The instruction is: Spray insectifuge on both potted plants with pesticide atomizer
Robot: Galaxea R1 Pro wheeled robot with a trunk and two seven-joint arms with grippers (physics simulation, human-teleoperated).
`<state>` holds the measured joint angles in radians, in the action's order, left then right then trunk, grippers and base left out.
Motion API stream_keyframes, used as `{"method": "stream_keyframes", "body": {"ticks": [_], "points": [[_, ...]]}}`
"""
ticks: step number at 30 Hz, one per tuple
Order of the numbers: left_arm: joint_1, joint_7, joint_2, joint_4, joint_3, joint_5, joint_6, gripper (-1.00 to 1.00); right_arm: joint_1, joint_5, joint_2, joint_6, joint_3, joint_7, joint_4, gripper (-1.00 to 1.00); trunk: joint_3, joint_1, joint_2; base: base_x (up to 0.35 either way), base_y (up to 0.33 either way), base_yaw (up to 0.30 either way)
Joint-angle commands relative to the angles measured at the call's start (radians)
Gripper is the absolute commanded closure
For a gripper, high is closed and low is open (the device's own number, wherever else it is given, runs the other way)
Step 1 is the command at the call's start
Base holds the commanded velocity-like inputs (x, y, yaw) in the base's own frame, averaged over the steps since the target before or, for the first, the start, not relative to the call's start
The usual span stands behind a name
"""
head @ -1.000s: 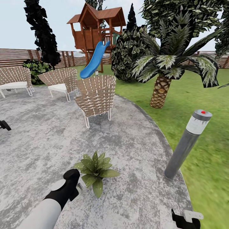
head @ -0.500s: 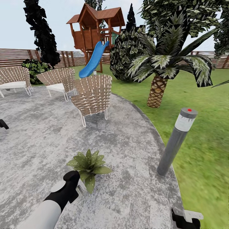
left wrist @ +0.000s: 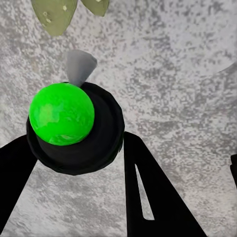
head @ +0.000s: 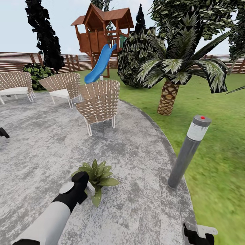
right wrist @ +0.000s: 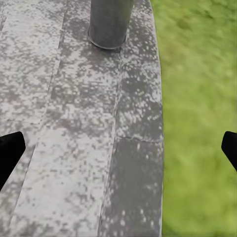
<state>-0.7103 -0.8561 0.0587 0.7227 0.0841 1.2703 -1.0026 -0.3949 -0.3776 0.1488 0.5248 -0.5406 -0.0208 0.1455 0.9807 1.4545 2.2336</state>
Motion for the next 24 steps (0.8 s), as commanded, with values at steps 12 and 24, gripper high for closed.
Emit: {"method": "stream_keyframes", "body": {"ticks": [12, 24], "points": [[0.048, -0.006, -0.009, -0.160, -0.005, -0.001, -0.004, 1.00, -0.001, -0.011, 0.000, 0.003, -0.007, -0.002, -0.003, -1.00, 0.001, 0.000, 0.000, 0.000, 0.000, 0.000], [0.049, 0.028, -0.045, -0.160, -0.035, -0.072, -0.004, 1.00, -0.001, -0.011, 0.000, 0.003, -0.007, -0.002, -0.003, -1.00, 0.001, 0.000, 0.000, 0.000, 0.000, 0.000]]}}
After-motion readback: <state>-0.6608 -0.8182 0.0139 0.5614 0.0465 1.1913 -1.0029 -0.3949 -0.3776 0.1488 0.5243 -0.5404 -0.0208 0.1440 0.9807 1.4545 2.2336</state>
